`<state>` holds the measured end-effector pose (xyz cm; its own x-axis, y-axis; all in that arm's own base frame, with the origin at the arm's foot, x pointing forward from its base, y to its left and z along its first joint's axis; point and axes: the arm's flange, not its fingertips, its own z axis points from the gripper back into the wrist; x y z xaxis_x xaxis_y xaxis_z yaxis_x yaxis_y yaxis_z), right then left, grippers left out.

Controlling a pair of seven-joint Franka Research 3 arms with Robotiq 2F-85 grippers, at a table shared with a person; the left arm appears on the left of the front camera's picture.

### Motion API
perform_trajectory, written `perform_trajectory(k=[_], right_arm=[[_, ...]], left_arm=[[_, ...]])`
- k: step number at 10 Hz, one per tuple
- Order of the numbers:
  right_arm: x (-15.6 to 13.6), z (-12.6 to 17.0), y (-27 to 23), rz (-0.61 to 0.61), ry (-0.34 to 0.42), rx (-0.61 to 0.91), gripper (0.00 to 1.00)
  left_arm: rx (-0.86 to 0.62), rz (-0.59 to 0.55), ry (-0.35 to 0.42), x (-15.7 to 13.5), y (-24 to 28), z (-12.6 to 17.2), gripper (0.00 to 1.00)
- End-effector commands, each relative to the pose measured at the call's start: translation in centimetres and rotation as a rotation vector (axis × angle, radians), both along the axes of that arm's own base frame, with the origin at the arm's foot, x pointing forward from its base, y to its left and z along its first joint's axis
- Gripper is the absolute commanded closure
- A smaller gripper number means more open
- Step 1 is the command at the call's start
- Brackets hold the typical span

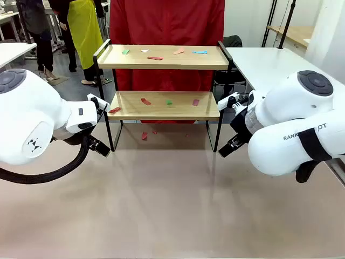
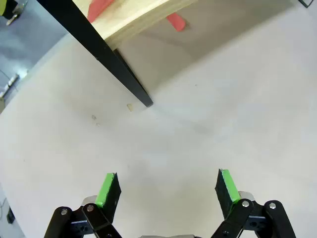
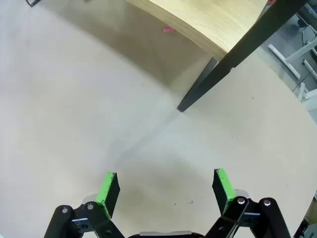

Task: Clean the shelf.
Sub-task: Pick up the Duster handed by the human.

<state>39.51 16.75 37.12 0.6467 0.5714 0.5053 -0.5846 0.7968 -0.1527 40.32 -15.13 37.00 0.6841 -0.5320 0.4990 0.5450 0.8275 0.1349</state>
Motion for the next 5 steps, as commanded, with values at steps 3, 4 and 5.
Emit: perform_trajectory(k=[3, 4, 5], right_arm=[[0.00, 0.00, 0.00, 0.000, 0.000, 0.000, 0.00], [0.00, 0.00, 0.00, 0.000, 0.000, 0.000, 0.00], [0.00, 0.00, 0.00, 0.000, 0.000, 0.000, 0.00]], left_arm=[[0.000, 0.000, 0.000, 0.00, 0.00, 0.01, 0.00], [0.000, 0.000, 0.000, 0.00, 0.00, 0.01, 0.00], [0.000, 0.000, 0.000, 0.00, 0.00, 0.01, 0.00]])
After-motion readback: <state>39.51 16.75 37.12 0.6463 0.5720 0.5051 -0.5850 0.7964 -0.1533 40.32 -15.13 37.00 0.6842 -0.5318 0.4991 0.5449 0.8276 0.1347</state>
